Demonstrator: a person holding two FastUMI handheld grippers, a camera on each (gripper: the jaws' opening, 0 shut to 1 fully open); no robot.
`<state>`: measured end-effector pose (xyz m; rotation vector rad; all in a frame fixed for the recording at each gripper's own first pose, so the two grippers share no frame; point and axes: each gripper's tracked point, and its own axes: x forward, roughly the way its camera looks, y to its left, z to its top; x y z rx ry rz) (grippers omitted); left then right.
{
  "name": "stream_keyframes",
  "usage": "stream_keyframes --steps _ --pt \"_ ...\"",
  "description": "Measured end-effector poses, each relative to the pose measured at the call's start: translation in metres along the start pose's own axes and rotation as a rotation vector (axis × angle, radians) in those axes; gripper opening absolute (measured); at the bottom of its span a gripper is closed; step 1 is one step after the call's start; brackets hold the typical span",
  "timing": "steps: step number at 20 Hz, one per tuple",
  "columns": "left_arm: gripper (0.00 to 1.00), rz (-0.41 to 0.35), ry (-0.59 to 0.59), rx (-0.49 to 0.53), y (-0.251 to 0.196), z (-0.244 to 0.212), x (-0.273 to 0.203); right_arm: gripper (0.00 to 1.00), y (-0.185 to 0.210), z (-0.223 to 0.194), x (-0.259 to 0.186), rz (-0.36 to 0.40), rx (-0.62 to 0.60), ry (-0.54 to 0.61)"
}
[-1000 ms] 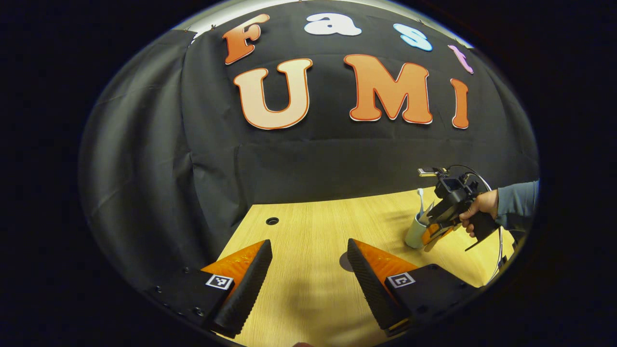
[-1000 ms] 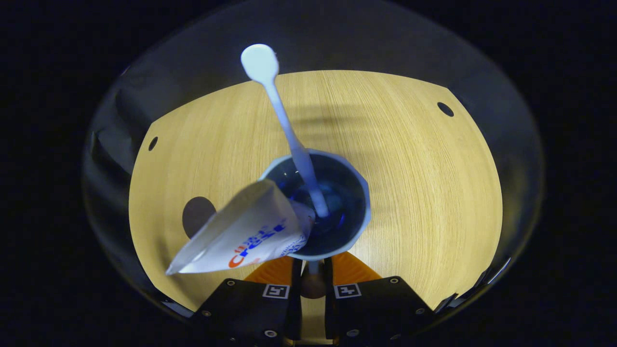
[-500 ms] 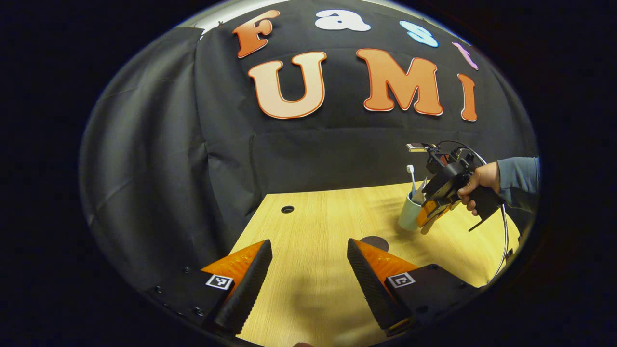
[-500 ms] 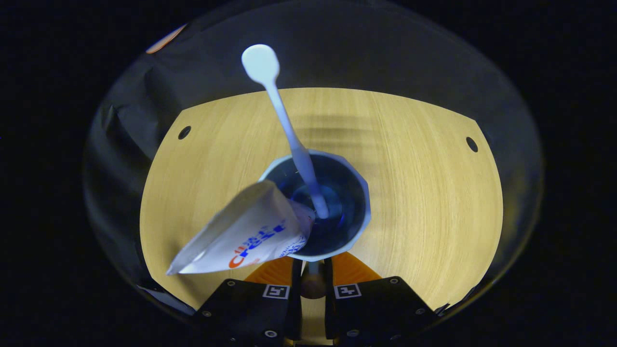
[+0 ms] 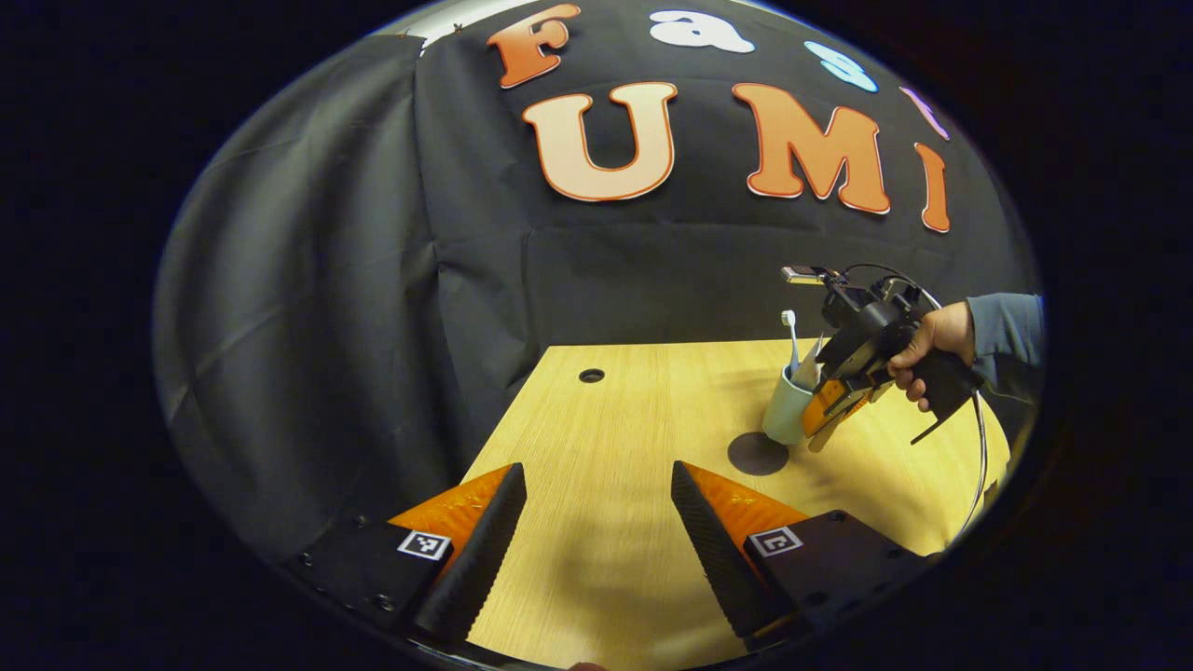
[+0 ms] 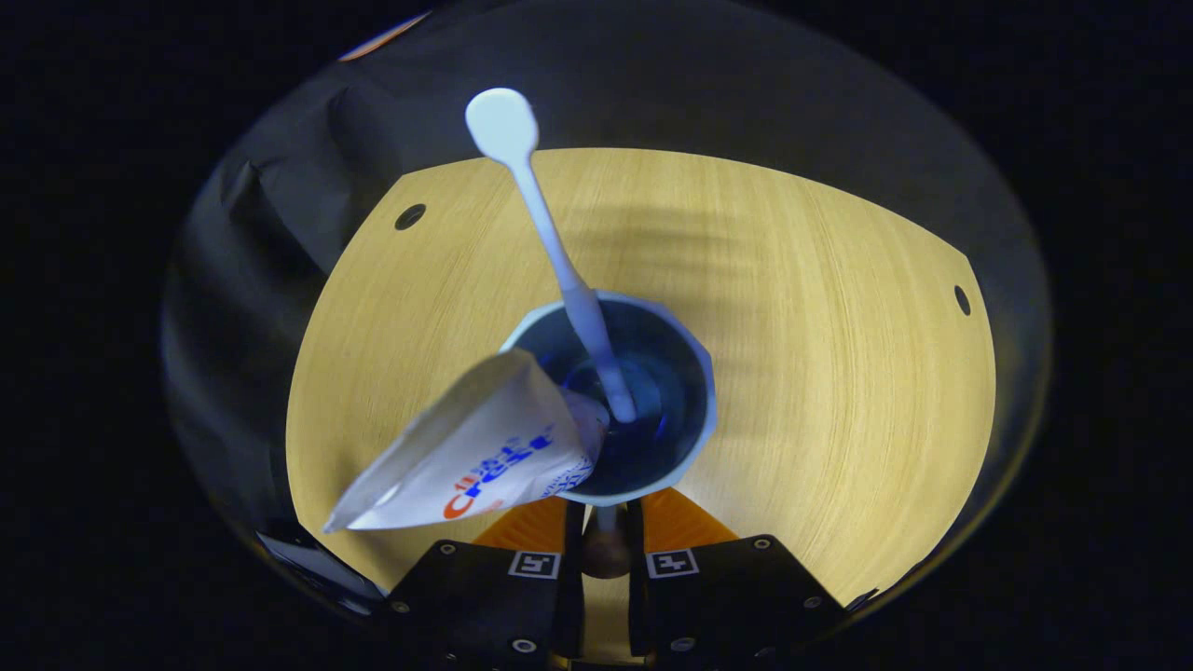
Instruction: Put the toothbrush and toothpaste on the desktop into the cup, then pick up the cup and place it on the coaster on the desktop.
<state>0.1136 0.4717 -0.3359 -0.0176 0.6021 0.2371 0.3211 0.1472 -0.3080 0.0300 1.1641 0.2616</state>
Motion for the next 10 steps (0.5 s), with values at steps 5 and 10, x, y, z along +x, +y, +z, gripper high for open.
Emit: stream_keyframes --steps 5,10 --pt "1.00 0.017 0.023 -0.018 0.017 -0.009 0.004 0.19 0.019 -0.015 0.007 -0.004 -0.046 0.039" --pt "1.00 0.027 0.035 0.005 0.026 -0.018 0.000 0.19 0.026 -0.017 0.014 -0.025 -0.062 0.057"
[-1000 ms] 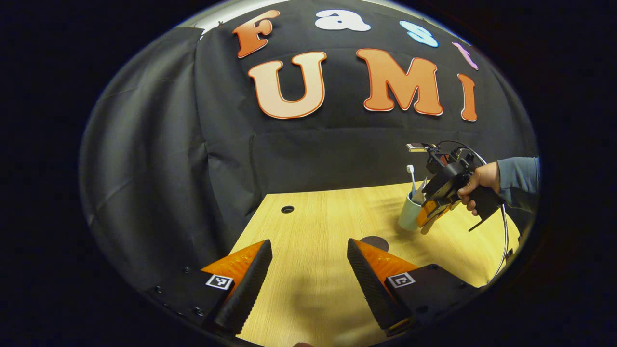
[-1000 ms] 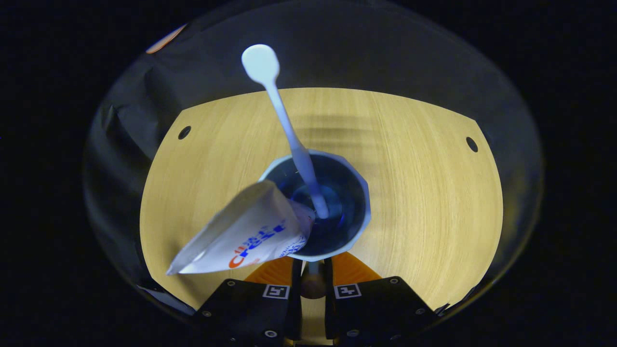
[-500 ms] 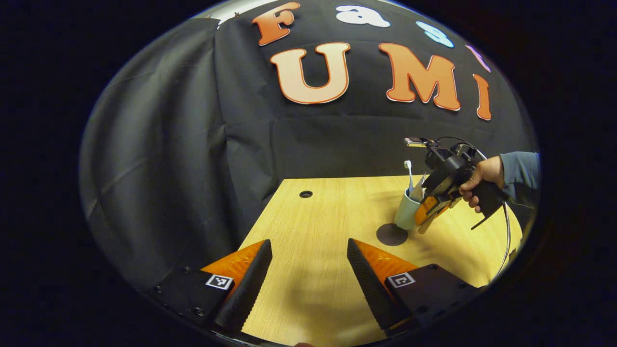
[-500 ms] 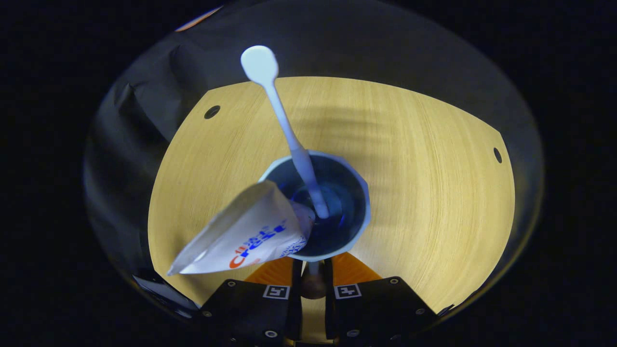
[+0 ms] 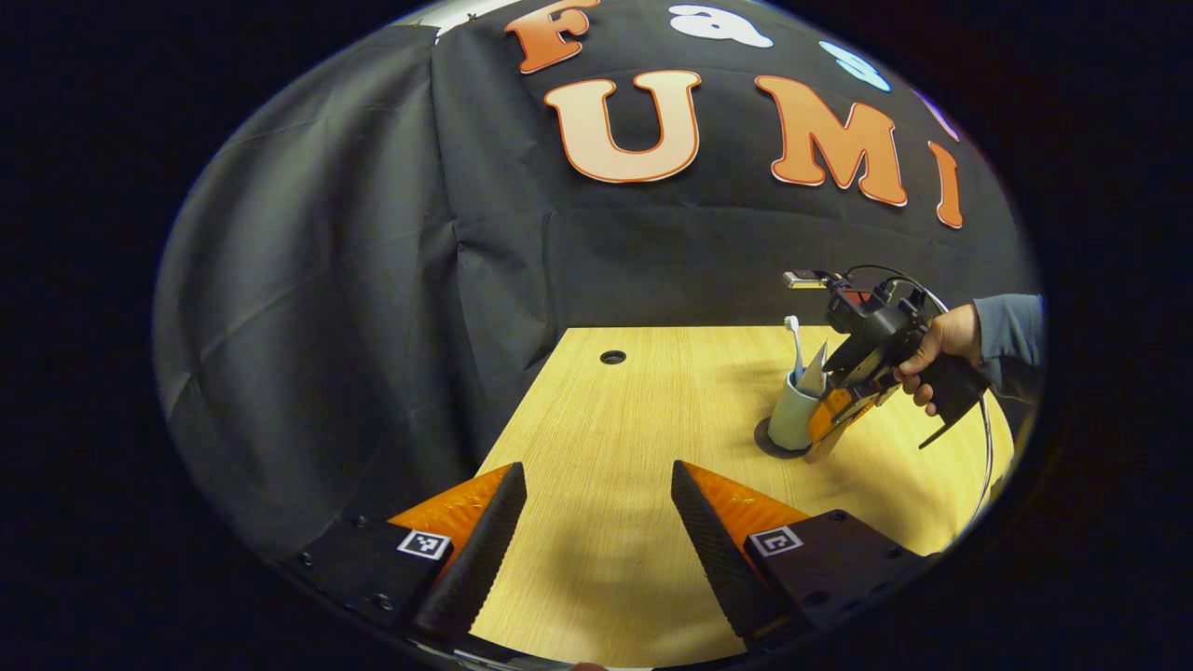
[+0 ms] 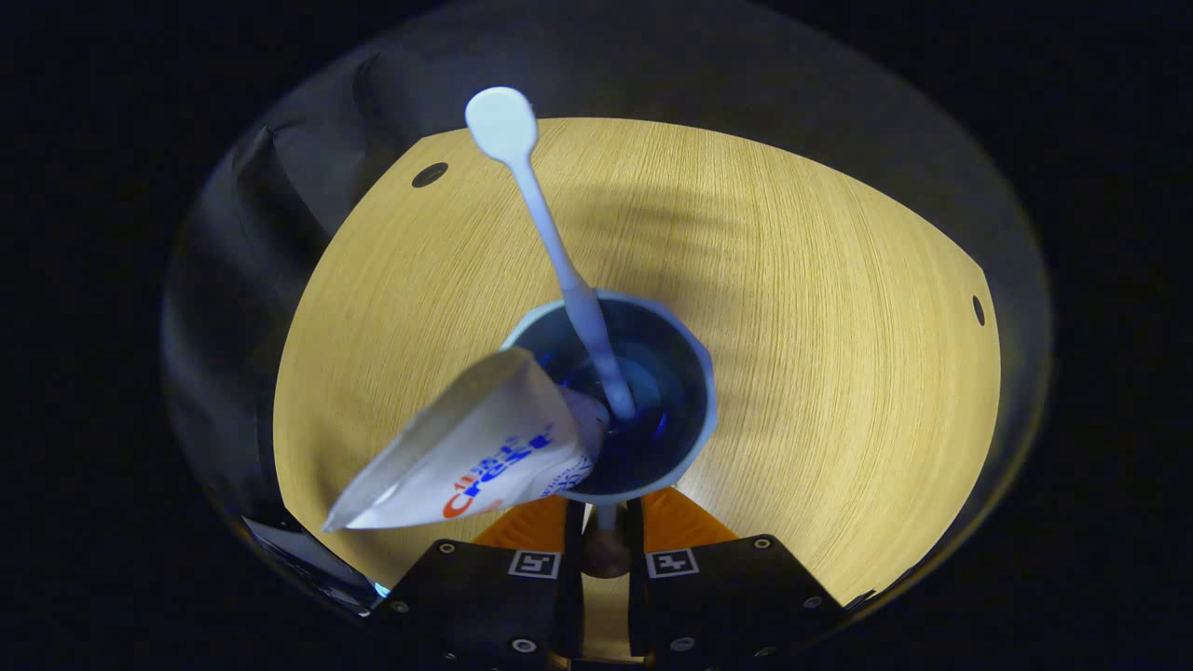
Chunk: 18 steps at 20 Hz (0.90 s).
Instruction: Put the toothbrush and toothpaste on the desktop into the cup, then pick up the cup and place it on the coaster on the desktop.
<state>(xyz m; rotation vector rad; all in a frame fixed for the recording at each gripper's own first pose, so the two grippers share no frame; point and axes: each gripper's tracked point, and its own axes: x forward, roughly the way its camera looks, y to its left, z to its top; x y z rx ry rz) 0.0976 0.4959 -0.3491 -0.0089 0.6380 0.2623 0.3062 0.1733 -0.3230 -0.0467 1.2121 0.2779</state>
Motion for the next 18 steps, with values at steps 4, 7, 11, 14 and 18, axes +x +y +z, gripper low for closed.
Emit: stream_keyframes --steps 4,7,11,14,18 --pt "1.00 -0.014 0.003 0.004 0.002 -0.001 0.002 0.28 -0.002 -0.002 -0.008 0.014 0.037 -0.018" --pt "1.00 -0.050 -0.008 -0.001 -0.008 0.009 0.006 0.44 0.001 0.005 -0.027 0.057 0.065 -0.090" --pt "1.00 -0.112 -0.042 0.024 -0.026 0.030 0.012 0.74 -0.010 0.015 -0.053 0.086 0.102 -0.215" --pt "1.00 -0.165 -0.080 0.047 -0.048 0.056 0.014 0.89 -0.032 0.017 -0.088 0.085 0.106 -0.334" --pt "1.00 -0.205 -0.132 0.058 -0.079 0.084 0.007 0.95 -0.075 0.016 -0.142 0.042 0.116 -0.523"
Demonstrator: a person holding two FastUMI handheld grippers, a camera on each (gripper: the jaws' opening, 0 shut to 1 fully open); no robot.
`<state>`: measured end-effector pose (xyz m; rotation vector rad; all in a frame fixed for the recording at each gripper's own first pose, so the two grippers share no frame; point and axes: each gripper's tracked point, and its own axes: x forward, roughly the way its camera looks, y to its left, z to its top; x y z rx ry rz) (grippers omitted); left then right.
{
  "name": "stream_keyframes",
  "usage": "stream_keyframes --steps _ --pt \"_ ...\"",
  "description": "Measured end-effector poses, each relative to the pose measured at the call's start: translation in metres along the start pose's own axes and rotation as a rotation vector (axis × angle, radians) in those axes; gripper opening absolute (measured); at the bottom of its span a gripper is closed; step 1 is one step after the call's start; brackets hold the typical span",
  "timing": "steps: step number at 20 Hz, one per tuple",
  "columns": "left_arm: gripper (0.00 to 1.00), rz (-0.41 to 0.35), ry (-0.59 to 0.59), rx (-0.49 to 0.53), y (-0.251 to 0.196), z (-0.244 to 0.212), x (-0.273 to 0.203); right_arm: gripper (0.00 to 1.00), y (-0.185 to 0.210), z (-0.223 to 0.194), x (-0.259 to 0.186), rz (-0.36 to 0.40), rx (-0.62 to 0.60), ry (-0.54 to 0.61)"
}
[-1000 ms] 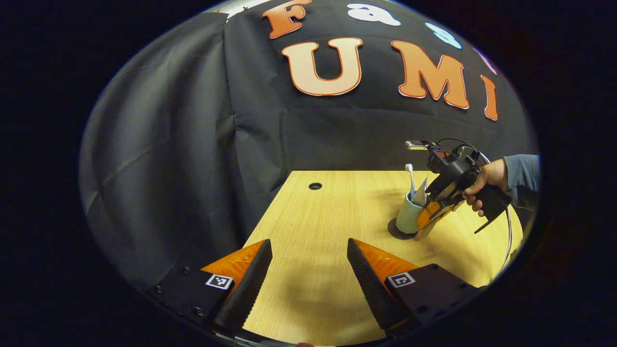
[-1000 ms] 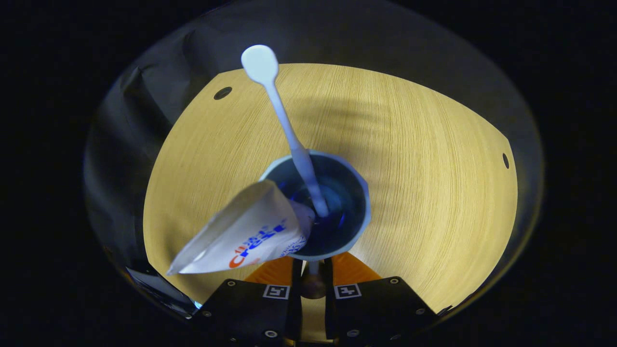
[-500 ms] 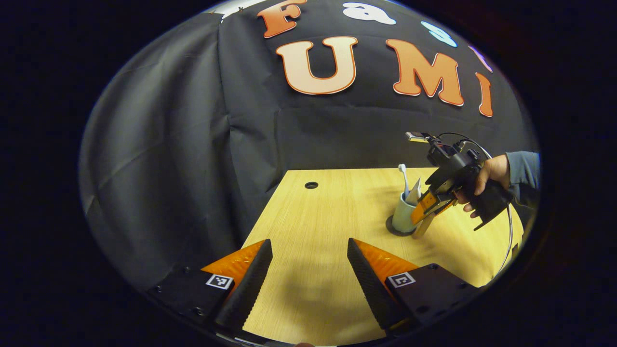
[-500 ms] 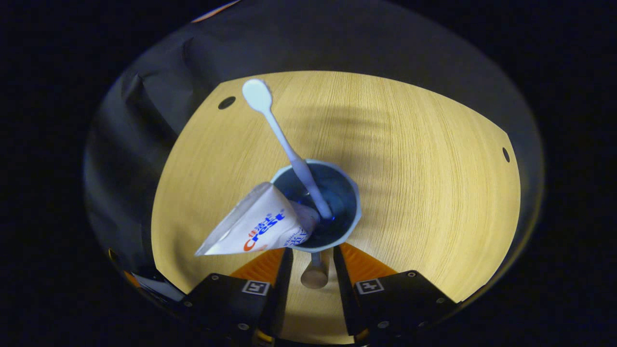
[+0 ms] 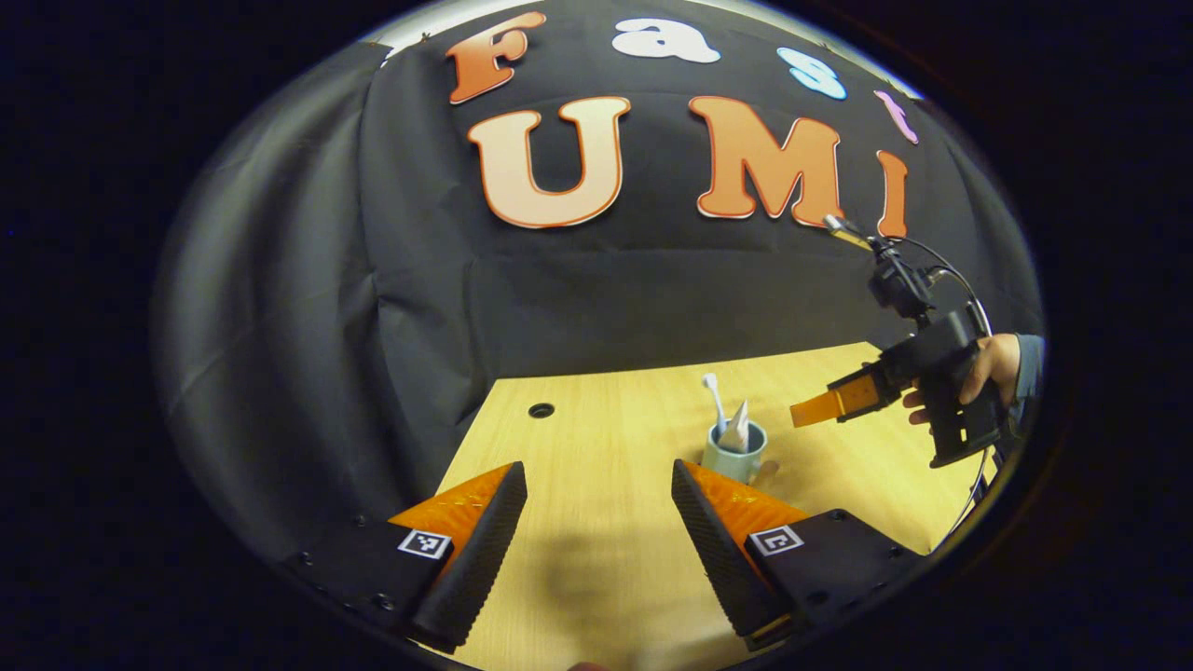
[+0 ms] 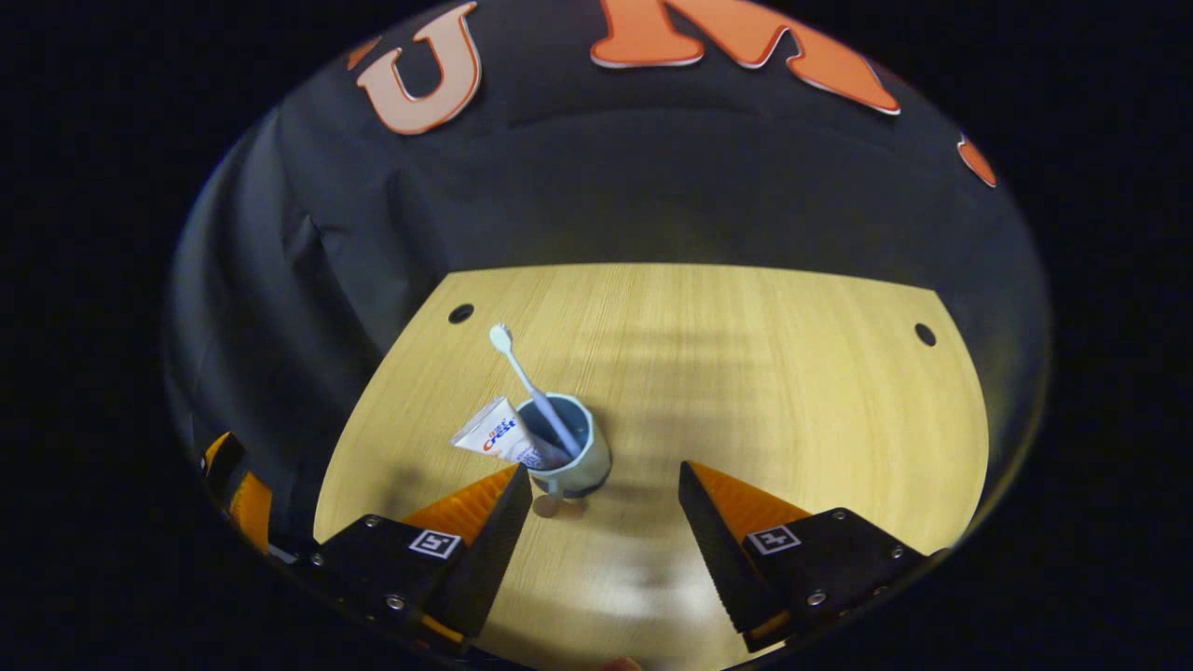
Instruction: Put the toothbrush and toothpaste on the desktop into the cup, then pick up the cup and place it on the coaster on the desktop.
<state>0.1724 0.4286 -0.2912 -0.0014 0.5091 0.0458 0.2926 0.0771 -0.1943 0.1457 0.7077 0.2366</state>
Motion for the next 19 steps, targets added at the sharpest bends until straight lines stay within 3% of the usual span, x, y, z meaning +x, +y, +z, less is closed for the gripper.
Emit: stream_keyframes --steps 11,19 --pt "1.00 -0.055 -0.211 -0.003 -0.131 0.086 -0.042 0.95 -0.105 0.053 -0.169 -0.105 -0.037 -0.519" --pt "1.00 -0.096 -0.398 0.017 -0.191 0.144 -0.088 0.95 -0.135 0.062 -0.258 -0.148 -0.124 -0.740"
